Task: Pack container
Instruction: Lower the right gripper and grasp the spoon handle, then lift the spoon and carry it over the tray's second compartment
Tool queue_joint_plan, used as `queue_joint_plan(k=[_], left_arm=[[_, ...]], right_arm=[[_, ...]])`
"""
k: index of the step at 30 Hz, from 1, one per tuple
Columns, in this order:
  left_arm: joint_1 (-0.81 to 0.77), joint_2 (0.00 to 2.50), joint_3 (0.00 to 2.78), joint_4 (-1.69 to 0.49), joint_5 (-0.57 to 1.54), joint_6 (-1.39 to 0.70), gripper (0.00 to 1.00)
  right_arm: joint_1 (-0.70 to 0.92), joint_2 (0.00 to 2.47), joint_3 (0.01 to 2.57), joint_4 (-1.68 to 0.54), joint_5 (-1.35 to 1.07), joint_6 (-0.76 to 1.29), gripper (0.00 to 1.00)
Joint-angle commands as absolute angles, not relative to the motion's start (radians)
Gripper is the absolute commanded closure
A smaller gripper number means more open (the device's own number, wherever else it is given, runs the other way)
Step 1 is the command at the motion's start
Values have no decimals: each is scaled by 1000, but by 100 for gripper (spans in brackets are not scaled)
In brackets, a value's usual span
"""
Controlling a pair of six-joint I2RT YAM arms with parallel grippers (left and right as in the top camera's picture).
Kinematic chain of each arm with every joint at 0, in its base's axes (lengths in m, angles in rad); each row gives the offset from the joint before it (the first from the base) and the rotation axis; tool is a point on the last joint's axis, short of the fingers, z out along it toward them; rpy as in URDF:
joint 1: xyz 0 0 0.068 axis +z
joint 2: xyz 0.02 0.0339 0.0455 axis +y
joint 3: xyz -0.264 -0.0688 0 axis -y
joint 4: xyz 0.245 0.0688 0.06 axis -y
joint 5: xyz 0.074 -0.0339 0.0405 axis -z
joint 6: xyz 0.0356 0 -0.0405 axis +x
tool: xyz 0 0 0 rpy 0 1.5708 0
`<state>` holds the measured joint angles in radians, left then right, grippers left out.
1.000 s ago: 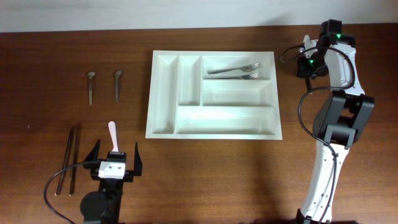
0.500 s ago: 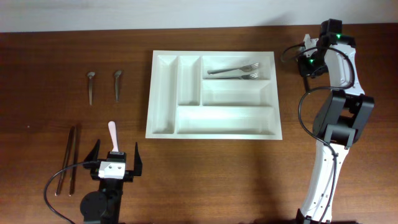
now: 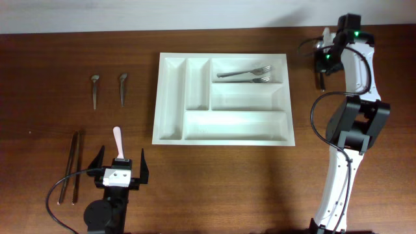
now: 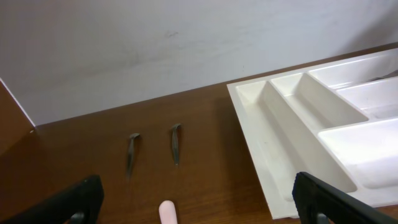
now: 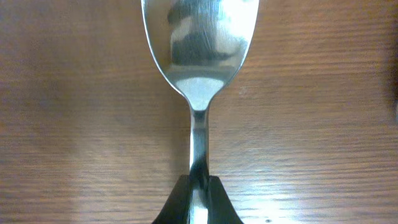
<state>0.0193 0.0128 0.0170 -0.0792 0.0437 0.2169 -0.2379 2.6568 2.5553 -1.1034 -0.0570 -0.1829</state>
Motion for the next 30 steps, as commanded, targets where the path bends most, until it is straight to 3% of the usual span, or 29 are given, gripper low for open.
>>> queue_joint_plan(k=[1,5,10,21,30], left_arm=[[22,5,9,-80,37,215,1],[23,5,9,-80,37,215,1],[22,5,9,-80,36,215,1],[23,5,9,-79,37,215,1],[22,5,9,-80,36,215,1]], right_arm=[[-235,2654,2715,-1135,-52,-59,96],[-228,2654,2917,-1247,-52,94,96],[-215,2649,3142,-1452,-55,440,96],[-153,2604,3142,-1700,-104,1144,96],[-1,2606,3140,-1699,-150,1377,96]])
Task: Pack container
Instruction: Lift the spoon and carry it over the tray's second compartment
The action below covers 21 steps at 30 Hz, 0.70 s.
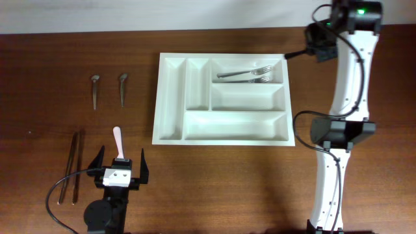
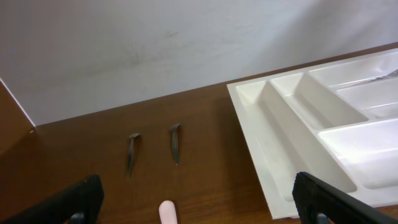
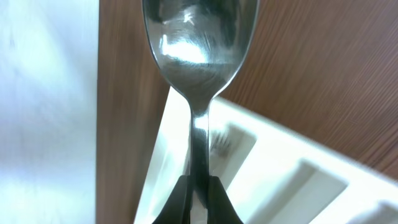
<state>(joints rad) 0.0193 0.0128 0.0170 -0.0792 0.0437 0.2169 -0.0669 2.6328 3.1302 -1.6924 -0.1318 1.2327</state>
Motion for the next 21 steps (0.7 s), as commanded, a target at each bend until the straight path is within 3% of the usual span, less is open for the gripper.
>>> queue_joint_plan(k=[1,21], left_arm=[[22,5,9,-80,37,215,1],[22,5,9,-80,37,215,1]], right_arm=[[17,2606,3140,-1699,-148,1391,96],[217,2608,2900,-1699,-200,1712,96]])
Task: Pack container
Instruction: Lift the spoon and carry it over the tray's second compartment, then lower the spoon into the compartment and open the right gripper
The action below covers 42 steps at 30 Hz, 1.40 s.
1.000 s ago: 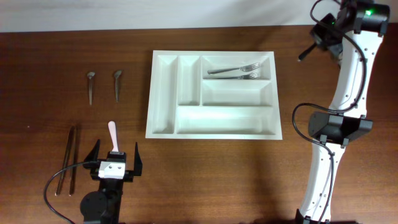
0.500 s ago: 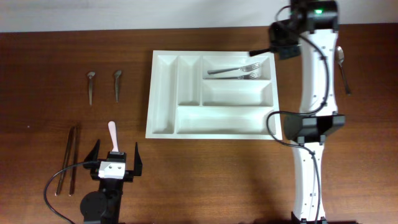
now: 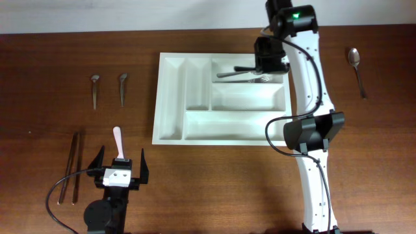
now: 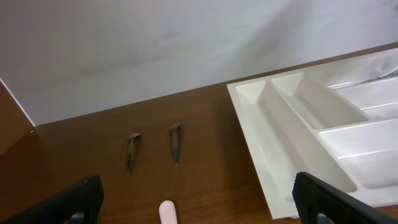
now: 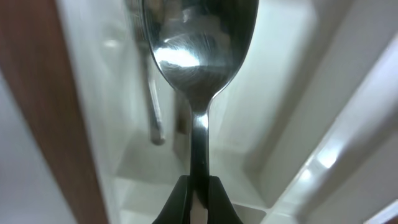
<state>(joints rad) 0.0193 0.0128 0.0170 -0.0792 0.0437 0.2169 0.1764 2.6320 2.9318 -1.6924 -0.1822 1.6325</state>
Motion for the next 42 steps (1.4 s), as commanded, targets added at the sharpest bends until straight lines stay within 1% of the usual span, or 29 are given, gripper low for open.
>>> queue_joint_plan(k=[1,10,13,17,20,31,39,40,42], left_arm=[[22,5,9,-79,36,215,1],[22,5,9,-80,36,215,1],[22,5,9,-79,36,215,1],[22,5,9,-80,36,215,1],[22,5,9,-80,37,215,1],[22,5,9,-80,36,215,1],[23,5,9,-79,37,215,1],[22,5,9,-80,37,215,1],[22,5,9,-79,37,215,1]], right_arm=[[222,2608,2894,-1699,-200,1723,96],[265,2608,2881,-1699,-172,1876,96],[264,2610,2881,-1699,-150,1876,96],[264,2611,2874,-1699,-46,1876,95],[264,2611,2851,-1699,-13,1876,96],[262,2611,2637,-1694,2,1876,95],[263,2611,2616,-1664,13,1856,95],[263,2611,2616,-1662,13,1856,95],[262,2611,2616,-1659,13,1856,89]])
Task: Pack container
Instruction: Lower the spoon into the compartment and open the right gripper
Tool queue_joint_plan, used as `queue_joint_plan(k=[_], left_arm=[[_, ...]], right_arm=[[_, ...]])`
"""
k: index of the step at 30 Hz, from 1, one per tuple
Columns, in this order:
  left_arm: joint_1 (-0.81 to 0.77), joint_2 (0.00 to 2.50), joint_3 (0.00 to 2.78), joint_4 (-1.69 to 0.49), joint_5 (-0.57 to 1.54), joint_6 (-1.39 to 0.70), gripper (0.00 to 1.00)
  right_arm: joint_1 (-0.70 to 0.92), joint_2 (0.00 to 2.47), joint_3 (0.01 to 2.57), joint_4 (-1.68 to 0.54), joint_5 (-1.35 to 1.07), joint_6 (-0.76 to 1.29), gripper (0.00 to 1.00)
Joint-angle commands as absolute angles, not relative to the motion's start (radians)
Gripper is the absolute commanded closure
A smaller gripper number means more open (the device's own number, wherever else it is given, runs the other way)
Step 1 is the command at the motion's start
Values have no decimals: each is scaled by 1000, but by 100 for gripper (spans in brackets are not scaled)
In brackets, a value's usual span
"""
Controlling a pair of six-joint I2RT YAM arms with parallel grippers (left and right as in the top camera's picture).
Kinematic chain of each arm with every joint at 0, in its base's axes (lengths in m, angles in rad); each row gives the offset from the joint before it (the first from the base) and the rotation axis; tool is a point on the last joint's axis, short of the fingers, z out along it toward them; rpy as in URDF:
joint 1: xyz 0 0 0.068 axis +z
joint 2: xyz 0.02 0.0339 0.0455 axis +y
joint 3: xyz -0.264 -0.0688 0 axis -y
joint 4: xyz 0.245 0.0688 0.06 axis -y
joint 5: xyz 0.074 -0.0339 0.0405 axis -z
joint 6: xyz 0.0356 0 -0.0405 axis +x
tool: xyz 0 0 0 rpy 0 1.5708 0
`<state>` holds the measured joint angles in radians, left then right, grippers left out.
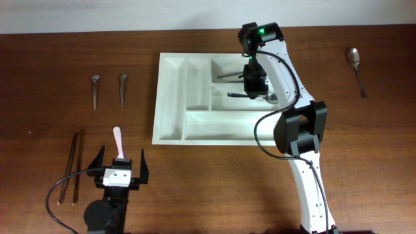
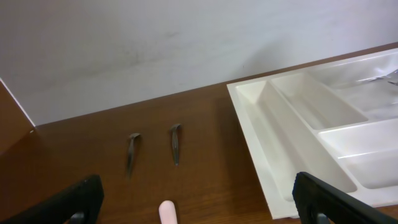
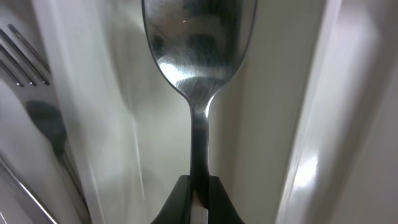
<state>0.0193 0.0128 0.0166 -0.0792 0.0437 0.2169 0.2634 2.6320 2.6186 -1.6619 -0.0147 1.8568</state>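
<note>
The white cutlery tray lies mid-table, with two forks in its top right compartment. My right gripper hangs over the middle right compartment, shut on a steel spoon. In the right wrist view the spoon points away from the shut fingers, with the forks at the left. My left gripper rests open near the front left, behind a pink-handled utensil. The left wrist view shows that pink handle between the wide-apart fingers.
Two small dark spoons lie left of the tray. A pair of chopsticks lies at the front left. Another steel spoon lies on the table far right. The right arm's base stands by the tray's right edge.
My right gripper, still shut on the spoon, has moved from over the fork compartment to over the middle right compartment, slightly left. The left arm has not moved.
My right gripper held the spoon over the bare table right of the tray. Then it was at the tray's far right corner, then over the fork compartment, and now over the compartment below it. The left gripper stayed open and still throughout.
</note>
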Motion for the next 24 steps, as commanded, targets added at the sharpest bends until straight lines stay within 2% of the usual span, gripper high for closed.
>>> queue_joint_plan(k=[1,6,7,9,13,16,18,21,24], left_arm=[[23,5,9,-79,37,215,1],[22,5,9,-79,37,215,1],[22,5,9,-80,36,215,1],[23,5,9,-80,36,215,1],[23,5,9,-80,37,215,1],[23,5,9,-79,37,215,1],[23,5,9,-80,37,215,1],[23,5,9,-80,37,215,1],[22,5,9,-80,36,215,1]], right_arm=[[262,2611,2616,-1655,13,1856,87],[270,2611,2616,-1642,13,1834,84],[270,2611,2615,-1631,13,1813,80],[270,2611,2615,-1610,13,1761,72],[261,2611,2616,-1578,68,1616,46],[241,2611,2636,-1564,146,1439,24],[221,2609,2659,-1554,185,1305,13],[184,2609,2730,-1543,196,1129,1],[136,2609,2842,-1520,195,937,1]])
